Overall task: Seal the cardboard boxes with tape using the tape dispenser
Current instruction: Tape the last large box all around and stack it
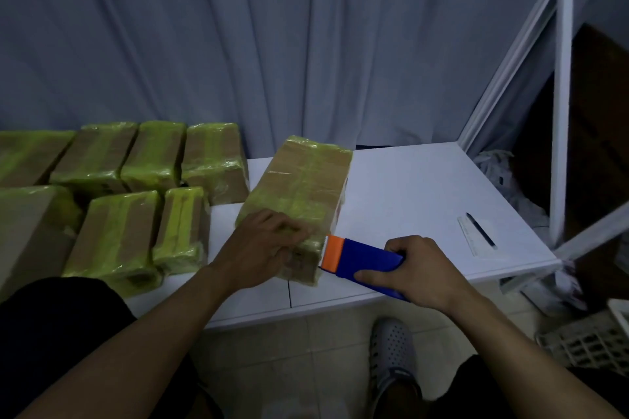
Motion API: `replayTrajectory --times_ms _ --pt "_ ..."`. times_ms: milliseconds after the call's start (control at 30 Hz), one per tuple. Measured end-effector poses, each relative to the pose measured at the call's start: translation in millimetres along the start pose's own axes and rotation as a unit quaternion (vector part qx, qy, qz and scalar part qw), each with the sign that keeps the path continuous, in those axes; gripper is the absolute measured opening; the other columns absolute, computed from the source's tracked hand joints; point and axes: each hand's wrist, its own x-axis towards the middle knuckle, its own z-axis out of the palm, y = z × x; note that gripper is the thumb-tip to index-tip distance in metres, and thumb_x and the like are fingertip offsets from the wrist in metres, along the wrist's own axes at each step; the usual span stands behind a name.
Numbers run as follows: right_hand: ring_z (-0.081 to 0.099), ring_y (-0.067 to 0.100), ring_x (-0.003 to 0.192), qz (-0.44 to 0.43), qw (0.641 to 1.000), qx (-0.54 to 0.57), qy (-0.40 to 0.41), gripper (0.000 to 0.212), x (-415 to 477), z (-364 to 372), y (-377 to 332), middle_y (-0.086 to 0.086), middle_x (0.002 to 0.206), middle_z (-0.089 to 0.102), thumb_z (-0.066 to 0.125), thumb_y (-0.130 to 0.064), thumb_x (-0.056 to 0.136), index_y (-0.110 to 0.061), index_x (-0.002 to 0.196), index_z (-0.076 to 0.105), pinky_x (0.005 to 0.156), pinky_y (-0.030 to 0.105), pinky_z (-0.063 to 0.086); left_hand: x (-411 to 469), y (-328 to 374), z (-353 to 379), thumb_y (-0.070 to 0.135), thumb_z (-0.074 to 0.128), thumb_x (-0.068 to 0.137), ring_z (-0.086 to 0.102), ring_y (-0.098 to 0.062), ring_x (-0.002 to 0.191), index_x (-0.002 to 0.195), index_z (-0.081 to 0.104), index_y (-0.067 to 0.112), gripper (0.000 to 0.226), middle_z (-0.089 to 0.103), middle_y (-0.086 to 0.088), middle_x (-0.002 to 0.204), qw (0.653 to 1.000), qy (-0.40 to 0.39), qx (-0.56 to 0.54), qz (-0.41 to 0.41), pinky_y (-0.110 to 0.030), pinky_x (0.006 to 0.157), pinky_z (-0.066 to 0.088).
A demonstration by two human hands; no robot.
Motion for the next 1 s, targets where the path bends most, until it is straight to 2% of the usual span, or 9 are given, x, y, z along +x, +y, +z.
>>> replayTrajectory --times_ms 100,233,367,467,567,700,833,933,1000 --pt "0.064 -0.005 0.064 0.005 1.000 -0.009 -0.003 0.044 1 1 1 -0.011 0.065 0.065 0.088 -0.061 0.066 -0.026 0.070 0.062 0.048 0.012 0.042 4 5 9 0.054 0.048 0.094 0.058 -0.021 0.117 0.122 0.068 0.032 0.041 0.064 0.003 0.128 1.000 0.014 -0.007 -0.012 -0.046 0.103 0.046" --pt "0.066 -0.001 0.063 0.008 1.000 -0.006 -0.001 0.046 1 -2 3 -0.009 0.064 0.067 0.088 -0.064 0.065 -0.023 0.070 0.065 0.049 0.014 0.044 7 -2 19 0.043 0.051 0.094 0.062 -0.022 0.112 0.117 0.071 0.027 0.034 0.066 0.002 0.125 0.999 0.014 -0.002 0.043 -0.041 0.101 0.044" --pt "0.066 0.000 0.062 -0.004 1.000 0.023 -0.009 0.043 -4 -5 1 -0.021 0.064 0.066 0.087 -0.059 0.067 -0.022 0.071 0.066 0.050 0.012 0.043 5 -9 18 0.058 0.034 0.100 0.056 -0.015 0.116 0.115 0.072 0.033 0.048 0.064 0.012 0.125 0.995 0.015 -0.091 -0.022 -0.041 0.103 0.044" --pt "0.067 0.002 0.062 -0.018 0.999 0.040 -0.010 0.040 -7 -5 -1 -0.017 0.065 0.067 0.088 -0.058 0.068 -0.024 0.070 0.066 0.052 0.013 0.045 6 -11 18 0.063 0.039 0.096 0.055 -0.010 0.113 0.115 0.071 0.036 0.046 0.062 0.022 0.118 0.990 0.025 -0.129 -0.059 -0.043 0.101 0.045" --pt "0.066 0.004 0.060 -0.020 0.999 0.044 -0.016 0.041 -9 -7 1 -0.013 0.063 0.067 0.088 -0.056 0.069 -0.022 0.067 0.066 0.052 0.014 0.045 5 -12 14 0.062 0.043 0.094 0.055 -0.008 0.108 0.114 0.072 0.035 0.044 0.058 0.029 0.111 0.989 0.046 -0.132 -0.056 -0.041 0.096 0.048" --pt "0.066 0.007 0.057 -0.006 0.999 0.045 -0.008 0.041 -14 -20 14 -0.006 0.061 0.068 0.090 -0.052 0.069 -0.018 0.063 0.067 0.053 0.019 0.047 3 -14 10 0.062 0.049 0.091 0.054 -0.006 0.108 0.111 0.071 0.040 0.037 0.057 0.040 0.111 0.983 0.068 -0.162 -0.057 -0.038 0.097 0.046" --pt "0.066 0.004 0.057 0.028 0.999 0.042 -0.007 0.041 -10 -12 22 -0.011 0.060 0.067 0.090 -0.053 0.068 -0.020 0.064 0.067 0.051 0.014 0.044 4 -13 9 0.055 0.053 0.091 0.054 -0.006 0.108 0.111 0.073 0.034 0.035 0.064 0.027 0.111 0.985 0.062 -0.148 -0.059 -0.040 0.097 0.047" --pt "0.068 0.002 0.061 0.039 0.999 0.035 -0.009 0.043 -3 -8 23 -0.014 0.063 0.068 0.089 -0.058 0.066 -0.022 0.069 0.067 0.051 0.012 0.044 2 -8 8 0.037 0.049 0.096 0.051 -0.010 0.105 0.118 0.071 0.030 0.032 0.063 0.010 0.110 0.997 0.042 -0.060 -0.012 -0.038 0.089 0.049" --pt "0.066 0.000 0.059 0.043 0.999 0.031 -0.011 0.043 -2 -7 22 -0.017 0.060 0.067 0.089 -0.059 0.067 -0.022 0.068 0.066 0.050 0.011 0.043 1 -5 7 0.032 0.046 0.095 0.048 -0.016 0.105 0.126 0.065 0.035 0.036 0.056 0.007 0.112 1.000 0.020 -0.009 0.016 -0.036 0.088 0.044"
